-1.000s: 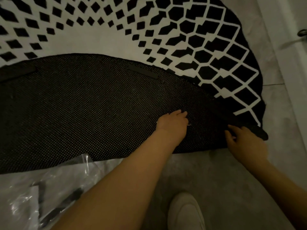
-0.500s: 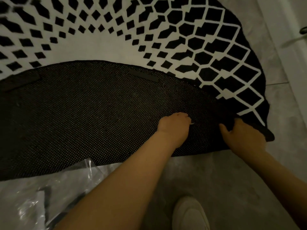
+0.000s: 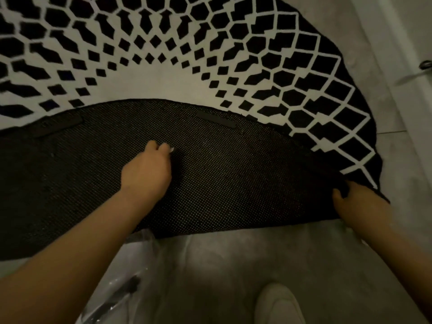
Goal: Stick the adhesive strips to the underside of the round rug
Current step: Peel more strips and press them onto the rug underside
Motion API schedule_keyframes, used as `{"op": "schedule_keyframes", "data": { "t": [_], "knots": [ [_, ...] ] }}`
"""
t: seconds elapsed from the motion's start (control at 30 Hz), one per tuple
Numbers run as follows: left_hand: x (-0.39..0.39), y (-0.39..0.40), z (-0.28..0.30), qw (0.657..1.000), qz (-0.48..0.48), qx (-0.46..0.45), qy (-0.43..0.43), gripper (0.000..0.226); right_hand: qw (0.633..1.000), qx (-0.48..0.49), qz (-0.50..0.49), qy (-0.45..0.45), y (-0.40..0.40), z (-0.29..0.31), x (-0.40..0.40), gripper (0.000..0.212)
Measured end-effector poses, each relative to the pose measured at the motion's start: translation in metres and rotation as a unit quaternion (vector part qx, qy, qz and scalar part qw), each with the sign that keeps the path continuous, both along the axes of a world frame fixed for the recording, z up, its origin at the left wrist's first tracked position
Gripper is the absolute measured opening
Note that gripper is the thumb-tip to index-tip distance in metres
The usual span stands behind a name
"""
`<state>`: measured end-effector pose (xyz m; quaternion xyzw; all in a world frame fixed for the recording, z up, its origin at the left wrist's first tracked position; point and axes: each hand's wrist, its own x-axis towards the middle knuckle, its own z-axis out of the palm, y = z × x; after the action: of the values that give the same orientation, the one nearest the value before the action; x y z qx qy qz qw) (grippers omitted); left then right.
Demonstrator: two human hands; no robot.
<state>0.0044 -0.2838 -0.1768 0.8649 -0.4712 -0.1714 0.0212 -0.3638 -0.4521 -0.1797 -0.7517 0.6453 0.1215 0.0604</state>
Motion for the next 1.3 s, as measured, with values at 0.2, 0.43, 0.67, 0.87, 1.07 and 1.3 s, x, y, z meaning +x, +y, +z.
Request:
{"op": "schedule_keyframes", "data": {
  "t": [0.2, 0.43, 0.67, 0.87, 1.07, 1.3],
  "knots": [
    [-0.008, 0.019, -0.019, 0.998, -0.062, 0.015, 0.01, 0.034, 0.991, 0.074, 0.093, 0.057, 0.006, -0.004, 0.015, 0.054],
    [-0.006, 0.018, -0.02, 0.995, -0.081, 0.062, 0.002, 0.03, 0.998, -0.027, 0.031, -0.039, 0.01, -0.01, 0.003, 0.049],
    [-0.008, 0.024, -0.021, 0.993, -0.099, 0.071, -0.004, 0.037, 0.996, 0.067, 0.036, 0.041, 0.016, -0.017, 0.015, 0.052],
    [-0.006, 0.023, -0.027, 0.994, -0.099, 0.055, -0.001, 0.032, 0.995, -0.041, -0.001, -0.087, 0.015, -0.006, 0.042, 0.043],
    [-0.003, 0.024, -0.026, 0.993, -0.109, 0.046, 0.002, 0.035, 0.997, 0.07, 0.008, 0.037, 0.017, -0.011, 0.031, 0.052],
    [-0.011, 0.033, -0.014, 0.998, -0.033, -0.02, 0.042, 0.034, 0.997, -0.056, -0.033, -0.032, 0.008, -0.003, 0.025, 0.034]
  ]
}}
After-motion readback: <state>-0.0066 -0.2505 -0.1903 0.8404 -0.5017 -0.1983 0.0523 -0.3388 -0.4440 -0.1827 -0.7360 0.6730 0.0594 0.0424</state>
